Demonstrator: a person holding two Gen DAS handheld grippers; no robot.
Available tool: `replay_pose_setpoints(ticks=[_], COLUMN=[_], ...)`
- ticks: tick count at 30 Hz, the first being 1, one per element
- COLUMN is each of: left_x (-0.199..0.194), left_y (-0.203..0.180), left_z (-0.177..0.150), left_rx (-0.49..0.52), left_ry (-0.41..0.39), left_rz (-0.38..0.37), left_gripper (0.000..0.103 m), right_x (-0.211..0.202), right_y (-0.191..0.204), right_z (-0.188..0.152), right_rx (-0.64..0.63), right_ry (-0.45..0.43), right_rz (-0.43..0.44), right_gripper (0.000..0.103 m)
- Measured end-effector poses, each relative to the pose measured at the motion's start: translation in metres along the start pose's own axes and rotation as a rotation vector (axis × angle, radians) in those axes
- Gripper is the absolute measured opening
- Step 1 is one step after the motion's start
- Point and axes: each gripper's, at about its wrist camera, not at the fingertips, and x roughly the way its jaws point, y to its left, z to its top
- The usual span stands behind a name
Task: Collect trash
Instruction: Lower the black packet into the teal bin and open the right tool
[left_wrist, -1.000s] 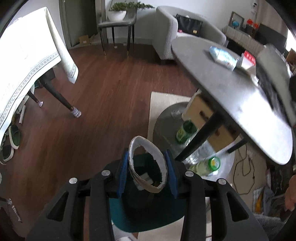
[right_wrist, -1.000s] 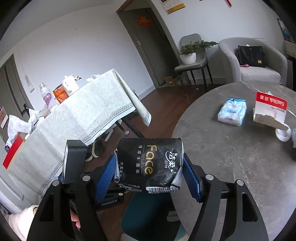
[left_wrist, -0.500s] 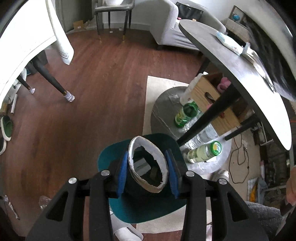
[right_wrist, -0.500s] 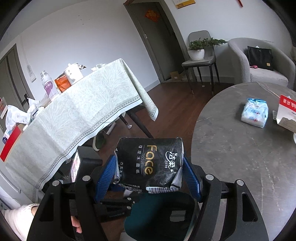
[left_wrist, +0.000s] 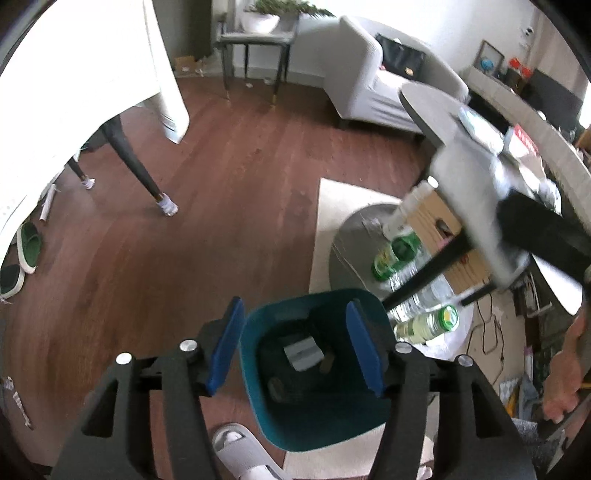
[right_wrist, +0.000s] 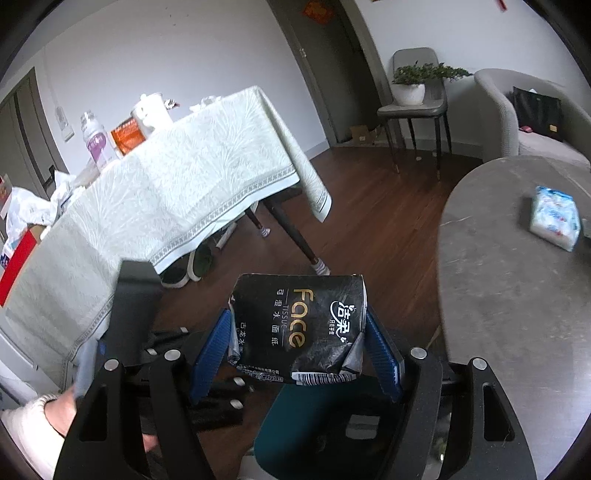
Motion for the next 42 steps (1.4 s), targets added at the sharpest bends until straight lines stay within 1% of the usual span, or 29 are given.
replay_pose_setpoints(ticks=[1,7,12,20,24,28,31,36,42], left_x=[-0.003,-0.018,-0.031,-0.043,-0.052,-0.058,-0.062,-0.072,-0.077], left_y=[0.004,0.033,0.050,0.061,0.063,0.057,0.048,0.037,0.025], left_z=[0.000,0.003,0.003,0.001,0.003,0.004,0.005,0.007,0.011], left_rx=[-0.010,-0.067,-0.097,-0.106,-0.092,-0.078,-0.052,-0.031,-0.024], left_ry=[-0.010,-0.057,-0.092,-0.125,-0.156,-0.170,-0.186,-0.210,-0.227], left_rz=[0.002,0.023,0.029,0.028,0.033,0.014,0.011,-0.017,-0.046], left_gripper=[0.067,0.068,0.068,0.069,0.069,0.068,0.067,0.064,0.064], right_x=[0.004,0.025,0.055,0.097,0.113,0.126,0.140,0.150,0.151], right_y=[0.002,0.012,0.015,0.023,0.028,0.032,0.028,0.021,0.013], right_z=[-0.001,-0.007,-0.017,-0.036,-0.047,-0.059,-0.073,-0.096,-0.111], right_rx=[-0.008,-0.041,-0.052,-0.078,-0.103,-0.129,-0.144,-0.166,-0.187], right_ry=[0.009,0.057,0.152,0.287,0.351,0.415,0.486,0.569,0.616], right_rz=[-0.004,-0.024,-0.054,-0.080,-0.091,-0.106,-0.136,-0.176,-0.221], right_gripper=[0.071,0.071,0.071,0.071,0.071,0.071,0.072,0.072,0.074])
